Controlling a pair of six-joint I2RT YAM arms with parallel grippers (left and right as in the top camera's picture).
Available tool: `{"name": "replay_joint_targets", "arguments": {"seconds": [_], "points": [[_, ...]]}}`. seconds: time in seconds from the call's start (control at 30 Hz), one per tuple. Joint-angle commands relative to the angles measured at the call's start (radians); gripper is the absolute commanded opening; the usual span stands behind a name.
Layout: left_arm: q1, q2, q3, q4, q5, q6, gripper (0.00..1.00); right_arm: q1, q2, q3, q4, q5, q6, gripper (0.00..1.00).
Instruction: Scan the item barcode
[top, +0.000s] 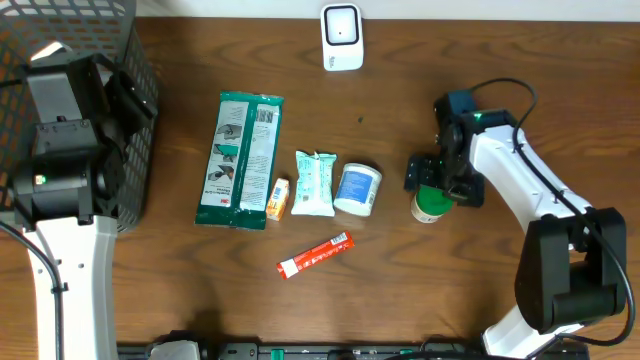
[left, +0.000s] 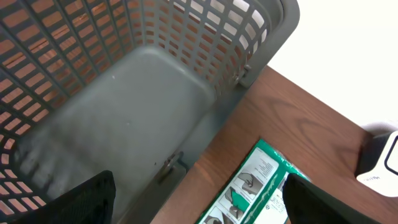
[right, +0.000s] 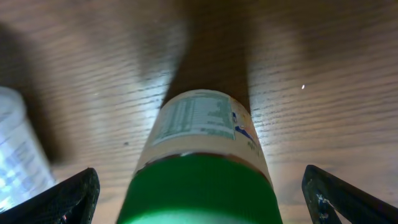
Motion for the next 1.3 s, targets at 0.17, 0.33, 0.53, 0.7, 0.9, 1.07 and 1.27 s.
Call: {"name": "replay_joint_targets", "arguments": {"seconds": [0.17,0.33,0.53,0.7,0.9,1.07,1.27], "points": [[0.003,0.002,0.004,-0.001,-0.009,0.002,0.84,0.012,0.004,-0.077,0.074,-0.003,0.036,0.99],[0.003,0.002,0.004,0.0,-0.009,0.002,0.84,0.012,0.004,-0.076,0.098,-0.003,0.036,0.96],[0.003,0.002,0.004,-0.001,-0.009,0.002,0.84,0.012,0.004,-0.076,0.101,-0.003,0.037,0.9],[0.003,0.002,0.004,-0.001,-0.009,0.002,0.84,0.017,0.004,-0.076,0.1,-0.003,0.048,0.84],[0.003,0.002,0.004,-0.001,-0.009,0.002,0.84,0.034,0.004,-0.077,0.114,0.0,0.059,0.82],[0.003,0.002,0.004,-0.001,-0.009,0.002,0.84,0.055,0.004,-0.077,0.119,0.0,0.067,0.79],[0.003,0.002,0.004,-0.001,-0.009,0.002,0.84,0.062,0.004,-0.077,0.084,0.0,0.074,0.82]]}}
